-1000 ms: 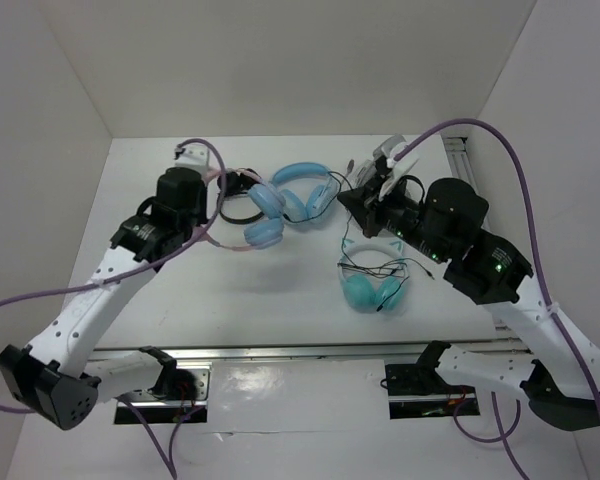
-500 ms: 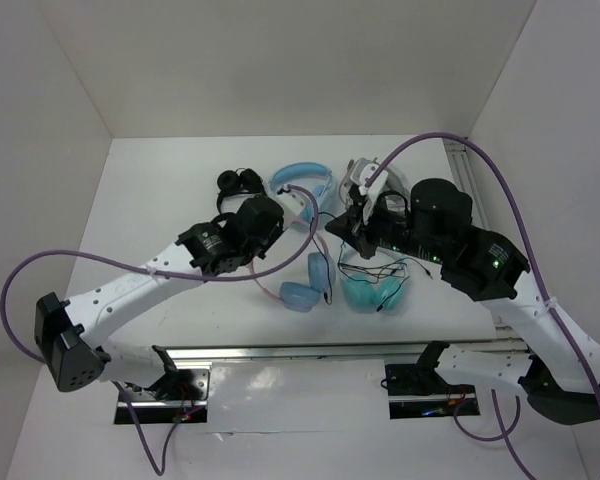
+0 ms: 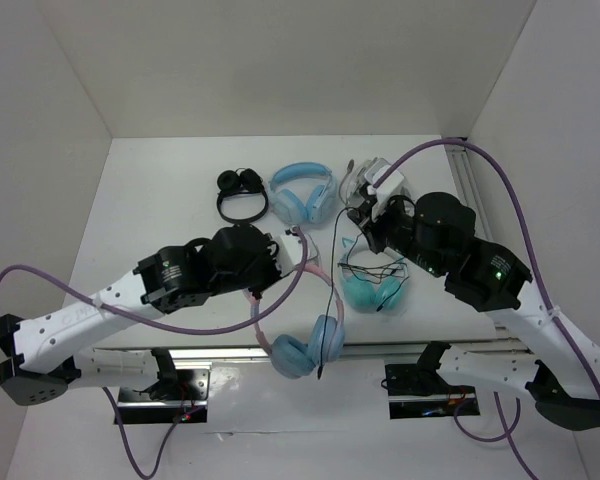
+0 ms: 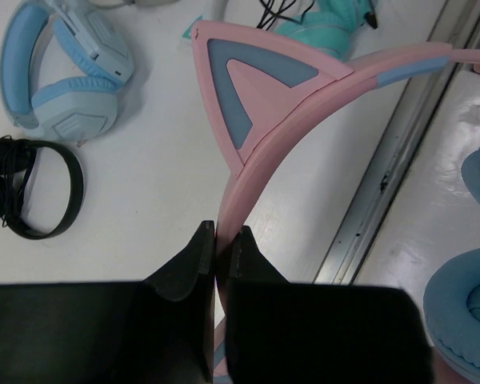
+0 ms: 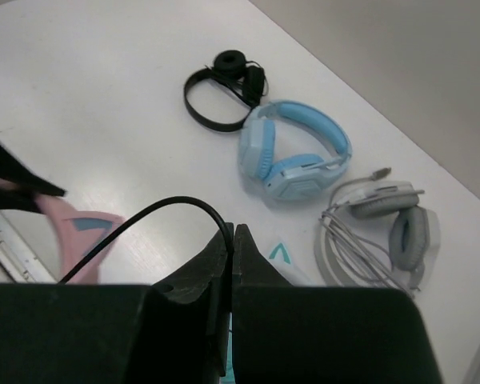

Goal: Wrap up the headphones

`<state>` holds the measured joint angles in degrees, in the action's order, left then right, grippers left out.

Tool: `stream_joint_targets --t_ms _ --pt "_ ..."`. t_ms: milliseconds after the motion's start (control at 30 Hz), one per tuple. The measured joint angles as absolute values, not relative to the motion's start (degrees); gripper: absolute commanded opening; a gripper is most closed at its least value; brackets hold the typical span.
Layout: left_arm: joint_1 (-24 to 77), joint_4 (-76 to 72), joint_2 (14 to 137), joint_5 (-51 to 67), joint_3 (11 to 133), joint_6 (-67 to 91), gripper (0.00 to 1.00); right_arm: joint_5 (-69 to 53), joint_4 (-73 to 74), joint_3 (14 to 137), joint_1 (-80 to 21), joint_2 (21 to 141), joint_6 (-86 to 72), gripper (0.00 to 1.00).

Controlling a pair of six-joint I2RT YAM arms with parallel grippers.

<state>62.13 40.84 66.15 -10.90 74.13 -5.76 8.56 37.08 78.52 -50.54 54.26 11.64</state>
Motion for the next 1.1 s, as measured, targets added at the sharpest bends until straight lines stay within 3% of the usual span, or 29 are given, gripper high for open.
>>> stream_joint_targets --t_ms 333,633,900,1100 --pt "62.2 42.0 60.6 -2.6 77.0 -5.5 0.00 21.5 34.9 74.0 -52.9 58.3 10.2 0.00" --pt "62.2 41.4 52.1 -9.3 78.0 -2.3 0.00 26.6 29.1 69.1 -53.6 57.3 7.0 0.00" --pt "62.2 39.1 49.4 -15.0 80.5 3.5 0.00 24.2 22.4 65.6 -53.7 57.0 5.0 0.00" --pt "62.2 37.0 49.3 -21.5 81.6 11.5 0.00 11.2 9.5 54.6 -53.7 53.0 4.8 0.04"
